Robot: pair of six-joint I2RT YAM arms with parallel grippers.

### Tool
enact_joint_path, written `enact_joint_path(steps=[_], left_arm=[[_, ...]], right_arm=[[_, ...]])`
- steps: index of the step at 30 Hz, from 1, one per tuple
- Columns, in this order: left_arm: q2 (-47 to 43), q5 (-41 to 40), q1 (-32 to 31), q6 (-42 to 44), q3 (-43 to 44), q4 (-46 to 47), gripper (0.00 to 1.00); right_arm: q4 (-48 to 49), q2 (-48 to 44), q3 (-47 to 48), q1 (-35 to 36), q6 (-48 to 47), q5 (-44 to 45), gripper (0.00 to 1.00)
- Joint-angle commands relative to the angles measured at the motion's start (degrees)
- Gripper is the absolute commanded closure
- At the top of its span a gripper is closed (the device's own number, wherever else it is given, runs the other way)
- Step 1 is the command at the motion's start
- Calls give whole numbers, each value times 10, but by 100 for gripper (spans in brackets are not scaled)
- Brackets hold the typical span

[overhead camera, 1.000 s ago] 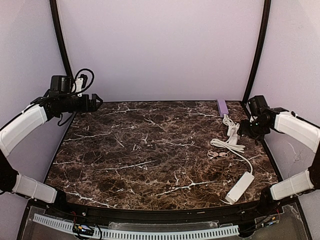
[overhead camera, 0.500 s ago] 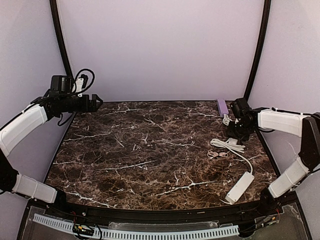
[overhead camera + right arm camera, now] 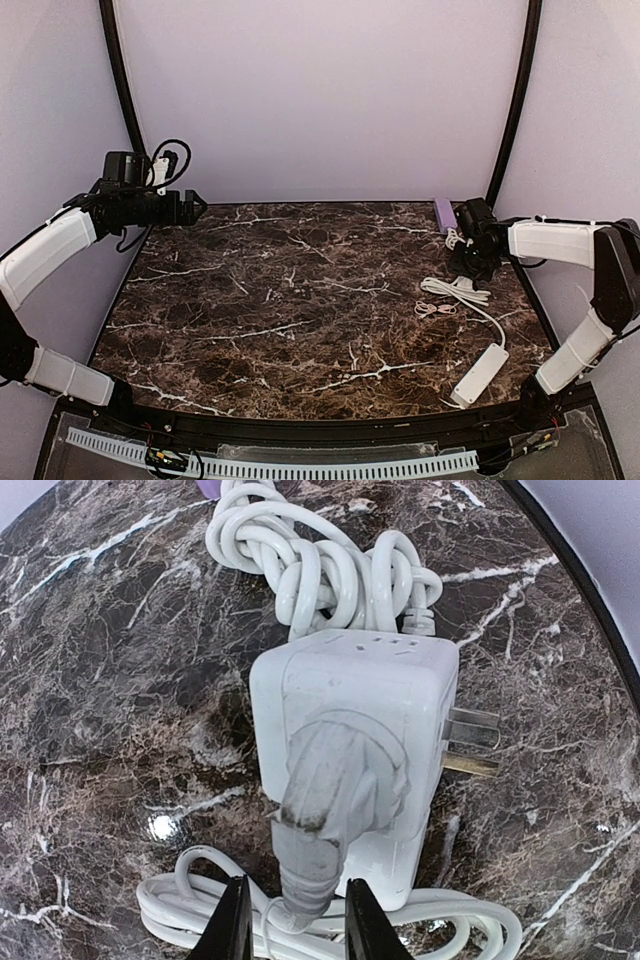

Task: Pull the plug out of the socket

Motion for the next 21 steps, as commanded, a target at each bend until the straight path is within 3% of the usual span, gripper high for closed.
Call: enact_joint_path(steps=[1,11,21], left_arm=[[-5,5,-3,7,11,-18,1],[-9,4,-3,8,11,-19,1],[-16,-3,-3,12,11,-21,1]], right_arm=[[24,16,-1,3,18,17,80],[36,29,-7,3,51,33,85],[44,32,-12,3,53,40,100]])
